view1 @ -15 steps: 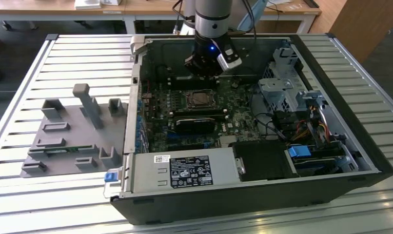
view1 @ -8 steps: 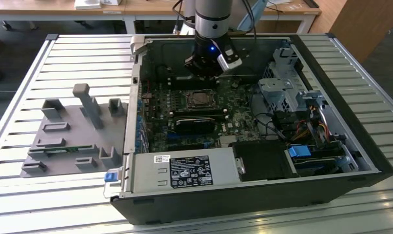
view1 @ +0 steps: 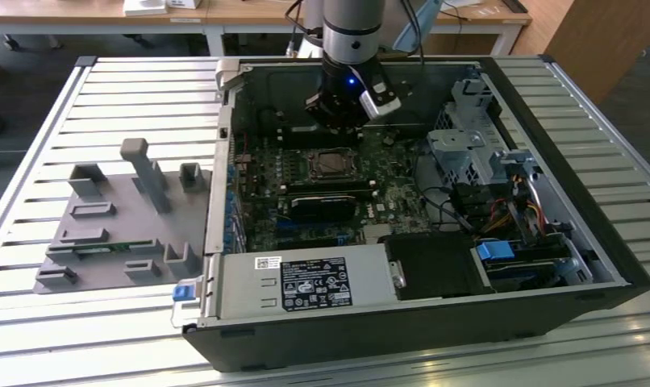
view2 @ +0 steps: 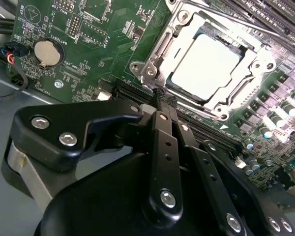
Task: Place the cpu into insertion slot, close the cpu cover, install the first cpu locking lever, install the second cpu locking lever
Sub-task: 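Install the second cpu locking lever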
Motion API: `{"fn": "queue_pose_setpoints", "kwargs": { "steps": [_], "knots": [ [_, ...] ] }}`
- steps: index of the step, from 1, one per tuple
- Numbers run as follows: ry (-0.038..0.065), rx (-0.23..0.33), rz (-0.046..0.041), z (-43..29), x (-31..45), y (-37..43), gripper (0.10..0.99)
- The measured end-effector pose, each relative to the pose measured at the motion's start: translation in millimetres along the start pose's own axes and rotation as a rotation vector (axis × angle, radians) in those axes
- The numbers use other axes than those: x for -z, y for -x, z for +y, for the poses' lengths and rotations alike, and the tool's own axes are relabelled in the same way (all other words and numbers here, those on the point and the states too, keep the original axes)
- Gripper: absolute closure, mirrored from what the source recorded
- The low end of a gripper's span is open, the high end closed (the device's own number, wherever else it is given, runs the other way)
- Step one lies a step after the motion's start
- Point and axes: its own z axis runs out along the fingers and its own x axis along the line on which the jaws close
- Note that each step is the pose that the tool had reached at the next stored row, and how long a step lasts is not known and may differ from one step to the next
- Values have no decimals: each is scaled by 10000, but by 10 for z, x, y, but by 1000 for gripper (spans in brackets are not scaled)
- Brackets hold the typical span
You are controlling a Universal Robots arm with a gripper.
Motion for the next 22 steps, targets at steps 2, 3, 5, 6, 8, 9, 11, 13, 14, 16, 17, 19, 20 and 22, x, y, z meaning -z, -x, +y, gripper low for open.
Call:
{"fn": "queue_pose_setpoints", "kwargs": {
  "steps": [2, 3, 5, 6, 8, 9, 11, 13, 14, 16, 17, 19, 20, 22],
  "knots": [
    [-1, 0, 0, -6, 0, 0, 980],
    [0, 0, 0, -9, 1, 0, 980],
    [-1, 0, 0, -16, 1, 1, 980],
    [0, 0, 0, -20, 1, 1, 980],
    [-1, 0, 0, -29, 1, 1, 980],
    [0, 0, 0, -34, 1, 1, 980],
    [-2, 0, -1, -42, 2, 1, 980],
    [-5, 0, 0, -49, 2, 1, 980],
    [-8, 0, 0, -54, 2, 2, 980],
    [-10, 0, -1, -66, 3, 2, 980],
    [-11, 0, -1, -72, 3, 2, 980],
    [-12, 0, -1, -86, 4, 3, 980],
    [-14, 0, -1, -92, 4, 3, 980],
    [-18, 0, 0, -112, 5, 3, 980]
  ]
}}
